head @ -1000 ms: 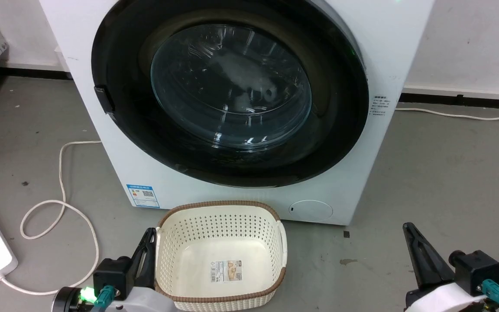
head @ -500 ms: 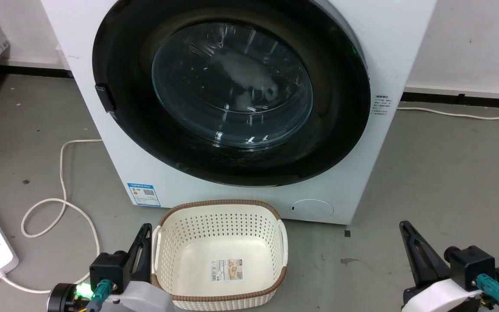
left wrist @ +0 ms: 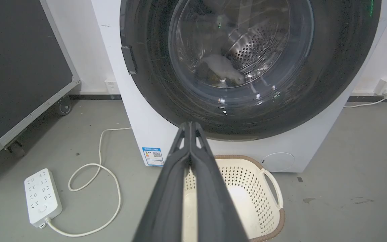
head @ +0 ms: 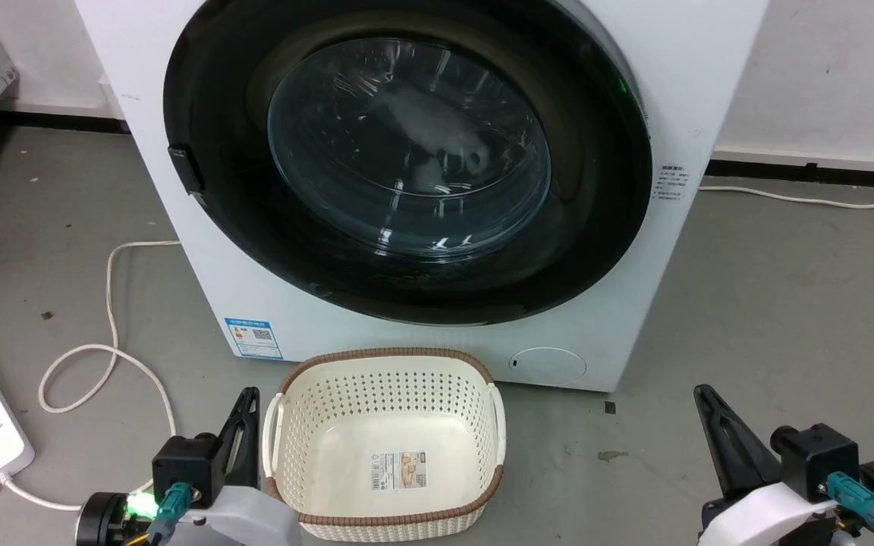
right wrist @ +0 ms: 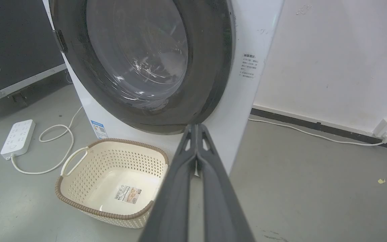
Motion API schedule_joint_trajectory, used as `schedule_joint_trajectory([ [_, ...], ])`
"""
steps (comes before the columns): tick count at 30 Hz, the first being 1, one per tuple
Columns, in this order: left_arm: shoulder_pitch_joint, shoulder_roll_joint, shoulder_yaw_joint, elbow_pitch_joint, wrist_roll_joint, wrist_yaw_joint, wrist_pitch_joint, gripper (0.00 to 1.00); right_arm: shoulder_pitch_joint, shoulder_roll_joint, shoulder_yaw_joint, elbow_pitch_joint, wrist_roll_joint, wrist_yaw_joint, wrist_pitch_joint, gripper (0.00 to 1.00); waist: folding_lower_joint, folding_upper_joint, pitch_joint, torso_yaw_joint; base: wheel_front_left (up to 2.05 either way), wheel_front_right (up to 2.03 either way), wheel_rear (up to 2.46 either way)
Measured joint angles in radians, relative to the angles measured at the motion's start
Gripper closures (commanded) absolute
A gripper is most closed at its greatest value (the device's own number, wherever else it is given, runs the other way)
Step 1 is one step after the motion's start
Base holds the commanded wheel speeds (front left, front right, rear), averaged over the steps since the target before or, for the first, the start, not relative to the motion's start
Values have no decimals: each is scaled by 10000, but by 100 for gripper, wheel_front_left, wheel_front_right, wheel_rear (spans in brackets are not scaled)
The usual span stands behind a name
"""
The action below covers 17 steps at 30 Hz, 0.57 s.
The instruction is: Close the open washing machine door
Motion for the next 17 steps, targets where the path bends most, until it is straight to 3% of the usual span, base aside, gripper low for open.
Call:
schedule_joint_trajectory([
  [17,-44,-15,121,-130,150,77,265,100,-123,13,88,-19,-69,0,255,100,0,0,30,29,0,0,0],
])
